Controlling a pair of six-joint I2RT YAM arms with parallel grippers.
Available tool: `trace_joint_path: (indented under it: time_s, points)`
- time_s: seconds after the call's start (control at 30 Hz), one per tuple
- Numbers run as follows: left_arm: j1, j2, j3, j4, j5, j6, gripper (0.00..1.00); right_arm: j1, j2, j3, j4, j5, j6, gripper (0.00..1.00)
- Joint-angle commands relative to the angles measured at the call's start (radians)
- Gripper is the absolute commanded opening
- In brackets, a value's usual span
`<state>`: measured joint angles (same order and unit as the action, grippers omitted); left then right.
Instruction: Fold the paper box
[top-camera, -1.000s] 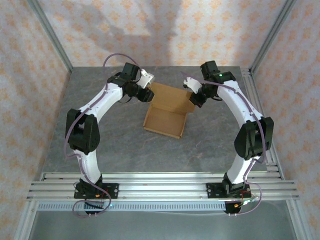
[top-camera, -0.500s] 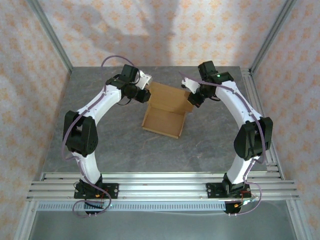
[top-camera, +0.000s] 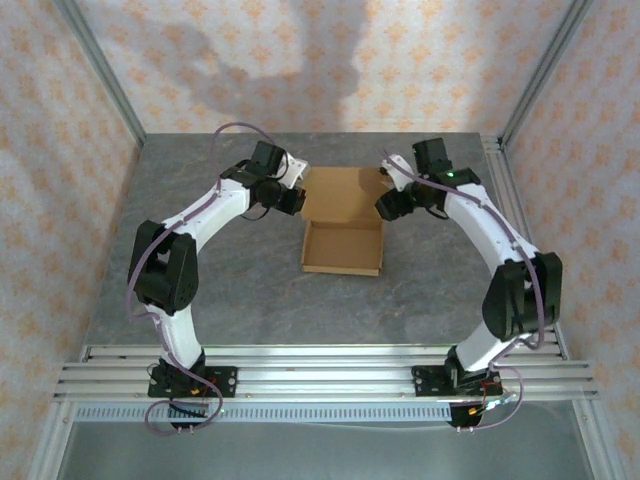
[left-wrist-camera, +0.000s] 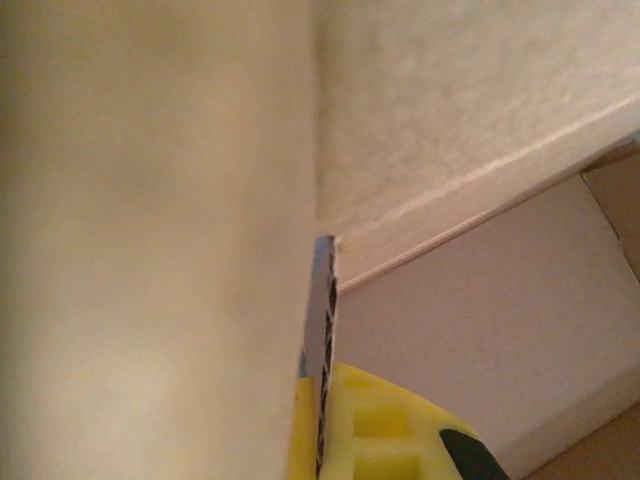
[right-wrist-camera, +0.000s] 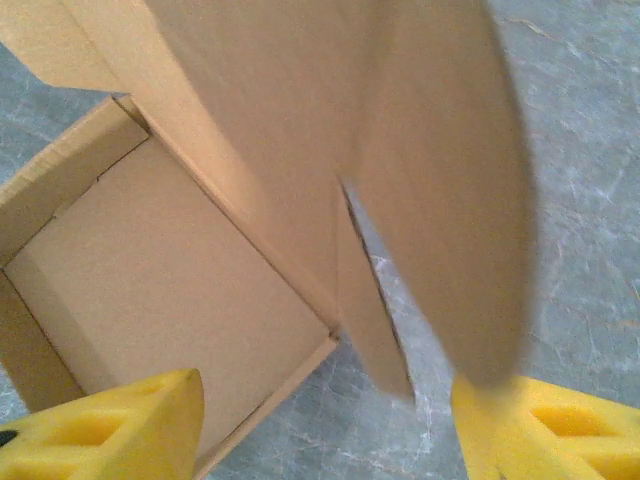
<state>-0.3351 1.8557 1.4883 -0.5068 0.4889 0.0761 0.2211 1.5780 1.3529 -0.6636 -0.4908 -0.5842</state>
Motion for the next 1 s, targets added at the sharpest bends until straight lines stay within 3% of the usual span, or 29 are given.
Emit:
trace_joint_path:
  time_s: [0.0, 0.2, 0.47, 0.67, 0.83, 0.97]
  points:
    - [0.002, -0.045, -0.007, 0.023, -0.003, 0.011, 0.01, -0.038, -0.064, -0.056, 0.096, -0.094, 0.006, 0.66]
    - [0.002, -0.042, 0.009, 0.004, 0.011, 0.026, 0.01, -0.056, -0.051, -0.050, 0.096, -0.149, -0.036, 0.61]
    - [0.003, -0.051, 0.013, -0.032, 0.018, 0.077, 0.01, -0.084, 0.018, 0.033, 0.102, -0.096, -0.111, 0.66]
    - [0.006, -0.064, 0.028, -0.102, 0.061, 0.210, 0.00, -0.141, 0.111, 0.125, 0.016, -0.254, -0.289, 0.73]
    - [0.035, -0.062, 0.052, -0.169, 0.174, 0.314, 0.00, -0.150, 0.198, 0.200, -0.053, -0.352, -0.388, 0.73]
    - [0.045, -0.032, 0.098, -0.249, 0.198, 0.383, 0.00, -0.150, 0.272, 0.287, -0.142, -0.385, -0.454, 0.71]
